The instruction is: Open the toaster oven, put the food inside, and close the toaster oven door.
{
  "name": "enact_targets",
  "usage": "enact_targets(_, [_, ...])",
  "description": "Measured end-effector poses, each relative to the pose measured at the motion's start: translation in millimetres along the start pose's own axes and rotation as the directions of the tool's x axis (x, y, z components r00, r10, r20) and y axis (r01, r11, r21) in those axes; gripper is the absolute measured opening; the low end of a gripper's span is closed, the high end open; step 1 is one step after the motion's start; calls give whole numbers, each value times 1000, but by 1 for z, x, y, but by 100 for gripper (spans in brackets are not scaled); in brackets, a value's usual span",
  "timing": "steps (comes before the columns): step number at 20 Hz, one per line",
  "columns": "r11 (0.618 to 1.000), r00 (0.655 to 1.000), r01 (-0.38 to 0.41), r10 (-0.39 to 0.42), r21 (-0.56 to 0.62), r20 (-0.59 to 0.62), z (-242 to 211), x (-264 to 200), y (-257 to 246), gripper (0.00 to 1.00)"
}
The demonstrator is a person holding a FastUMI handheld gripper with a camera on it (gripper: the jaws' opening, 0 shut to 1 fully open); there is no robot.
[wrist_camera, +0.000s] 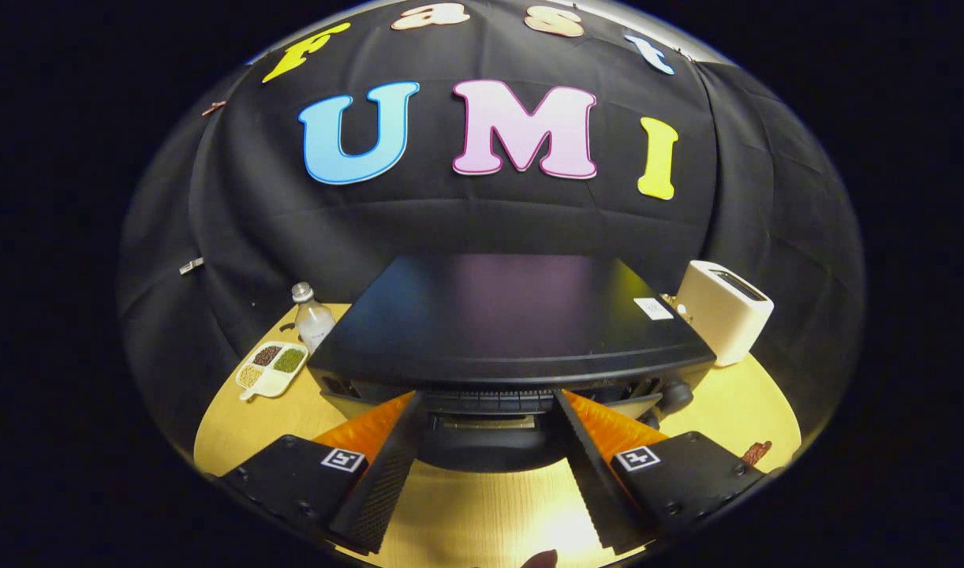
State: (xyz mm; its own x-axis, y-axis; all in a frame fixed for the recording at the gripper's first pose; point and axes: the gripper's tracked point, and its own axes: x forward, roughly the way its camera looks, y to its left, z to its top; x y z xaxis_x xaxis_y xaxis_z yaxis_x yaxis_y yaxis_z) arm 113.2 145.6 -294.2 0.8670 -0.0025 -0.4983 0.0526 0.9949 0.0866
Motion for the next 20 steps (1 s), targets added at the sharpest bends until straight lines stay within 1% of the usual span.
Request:
enact_targets(5, [1000,1000,-1,1,-10,-19,-31,-27,0,99])
enact_targets(10, [1000,998,-6,4,-28,-57,-60,-42,-1,98])
enact_targets(15, [999,990,-19,12,-46,-143,-100,-54,-1,98])
enact_targets(18, [996,984,-30,15,-86,-176,-121,-53,-2,98])
enact_targets(20, [994,976,-40,17,-103,-219,-140,-54,-3,98])
